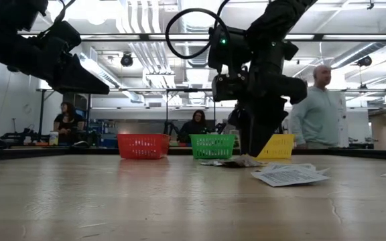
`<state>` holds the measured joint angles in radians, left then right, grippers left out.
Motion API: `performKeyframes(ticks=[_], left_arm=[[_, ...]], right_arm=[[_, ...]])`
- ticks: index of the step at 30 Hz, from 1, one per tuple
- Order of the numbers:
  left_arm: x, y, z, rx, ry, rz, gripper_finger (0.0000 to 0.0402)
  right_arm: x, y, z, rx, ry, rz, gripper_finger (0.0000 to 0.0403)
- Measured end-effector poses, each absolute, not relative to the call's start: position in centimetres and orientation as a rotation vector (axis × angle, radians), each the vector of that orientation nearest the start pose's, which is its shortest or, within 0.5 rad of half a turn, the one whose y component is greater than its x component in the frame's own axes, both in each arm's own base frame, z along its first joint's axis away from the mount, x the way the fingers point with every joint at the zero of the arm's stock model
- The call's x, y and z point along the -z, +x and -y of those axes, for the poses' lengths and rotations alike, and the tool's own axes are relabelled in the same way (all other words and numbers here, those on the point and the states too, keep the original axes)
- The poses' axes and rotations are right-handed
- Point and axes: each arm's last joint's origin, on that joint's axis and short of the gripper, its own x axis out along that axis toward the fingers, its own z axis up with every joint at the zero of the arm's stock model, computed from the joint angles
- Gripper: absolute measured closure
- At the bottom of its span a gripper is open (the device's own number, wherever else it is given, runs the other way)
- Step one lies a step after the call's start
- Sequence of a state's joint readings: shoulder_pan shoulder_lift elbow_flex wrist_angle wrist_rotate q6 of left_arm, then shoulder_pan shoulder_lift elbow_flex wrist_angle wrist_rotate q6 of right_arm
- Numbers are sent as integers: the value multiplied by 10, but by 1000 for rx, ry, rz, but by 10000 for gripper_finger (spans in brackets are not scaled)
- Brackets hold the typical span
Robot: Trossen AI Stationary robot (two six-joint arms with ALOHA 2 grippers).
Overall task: Pick & Place First Aid Supplies
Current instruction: Put the alcohol pad into the green basket
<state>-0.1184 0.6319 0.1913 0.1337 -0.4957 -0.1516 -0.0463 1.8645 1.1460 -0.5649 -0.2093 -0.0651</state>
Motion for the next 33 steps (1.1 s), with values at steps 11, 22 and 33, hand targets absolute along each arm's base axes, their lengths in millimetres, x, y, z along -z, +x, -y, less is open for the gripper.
performKeyframes(ticks=[11, 22, 33], left_arm=[[-181, 144, 3, -396, -56, -265, 268], [-181, 144, 3, -396, -57, -265, 268], [-181, 144, 3, -396, -57, -264, 268]], right_arm=[[-139, 343, 10, -174, 116, -1263, 200], [-137, 343, 10, -169, 122, -1241, 200], [-135, 342, 10, -168, 122, -1241, 200]])
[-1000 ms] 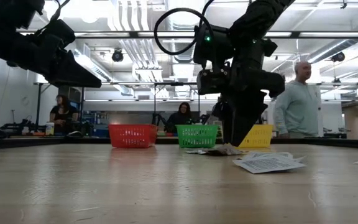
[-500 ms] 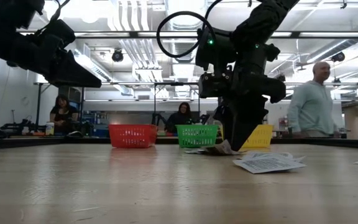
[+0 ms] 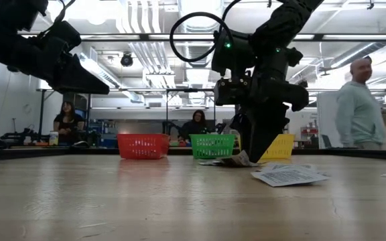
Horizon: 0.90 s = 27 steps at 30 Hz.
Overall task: Pick & Place First Aid Supplies
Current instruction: Put the alcohol pad into the green basket
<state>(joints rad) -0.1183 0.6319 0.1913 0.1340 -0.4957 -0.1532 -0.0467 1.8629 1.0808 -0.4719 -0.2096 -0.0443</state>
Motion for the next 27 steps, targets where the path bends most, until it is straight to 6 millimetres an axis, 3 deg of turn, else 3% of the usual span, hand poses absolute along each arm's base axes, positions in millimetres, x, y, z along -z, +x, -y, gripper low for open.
performKeyframes(ticks=[27], left_arm=[[-181, 144, 3, -396, -57, -264, 268]], right_arm=[[-135, 342, 10, -164, 129, -1241, 200]])
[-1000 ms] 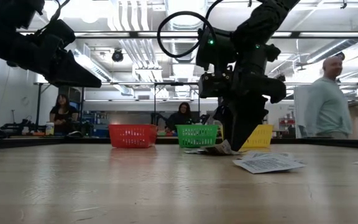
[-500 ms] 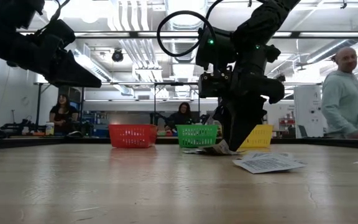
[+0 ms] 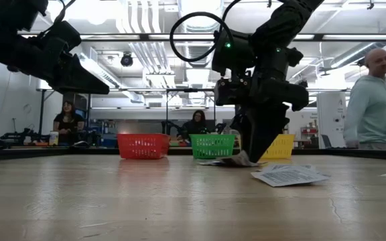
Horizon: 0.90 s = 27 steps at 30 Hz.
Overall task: Pick & Place First Aid Supplies
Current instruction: Put the alcohol pad into the green basket
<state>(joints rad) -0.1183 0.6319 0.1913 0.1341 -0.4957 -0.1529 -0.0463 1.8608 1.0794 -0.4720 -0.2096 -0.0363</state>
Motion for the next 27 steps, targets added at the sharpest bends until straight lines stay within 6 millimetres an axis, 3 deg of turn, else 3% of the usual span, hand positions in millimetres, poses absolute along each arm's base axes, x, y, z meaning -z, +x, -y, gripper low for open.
performKeyframes(ticks=[4, 14, 27], left_arm=[[-181, 144, 3, -396, -57, -265, 268], [-181, 144, 3, -395, -53, -268, 268], [-181, 144, 3, -396, -52, -269, 268]], right_arm=[[-140, 343, 10, -162, 132, -1243, 200], [-176, 365, 11, -209, 52, -1162, 199], [-170, 343, 11, -250, 42, -1388, 199]])
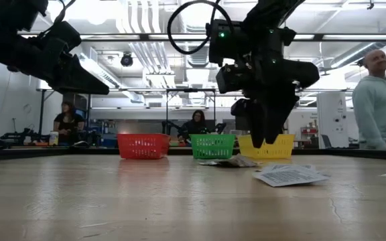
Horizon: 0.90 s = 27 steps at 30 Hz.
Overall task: Pick & Place First Aid Supplies
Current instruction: Put the alcohol pad into the green basket
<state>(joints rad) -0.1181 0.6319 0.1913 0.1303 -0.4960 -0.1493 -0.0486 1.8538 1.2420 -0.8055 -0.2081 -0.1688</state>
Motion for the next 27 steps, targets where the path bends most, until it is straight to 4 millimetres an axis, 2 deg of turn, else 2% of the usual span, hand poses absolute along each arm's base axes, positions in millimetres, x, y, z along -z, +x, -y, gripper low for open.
performKeyframes(ticks=[6, 14, 22, 27], left_arm=[[-181, 144, 3, -395, -52, -269, 268], [-181, 144, 3, -396, -52, -269, 268], [-180, 143, 3, -396, -50, -274, 268], [-180, 143, 3, -396, -50, -274, 268]], right_arm=[[-163, 341, 10, -265, 26, -1398, 199], [-153, 345, 10, -261, 9, -1321, 199], [-136, 334, 10, -244, -13, -1347, 200], [-134, 335, 10, -236, -14, -1310, 200]])
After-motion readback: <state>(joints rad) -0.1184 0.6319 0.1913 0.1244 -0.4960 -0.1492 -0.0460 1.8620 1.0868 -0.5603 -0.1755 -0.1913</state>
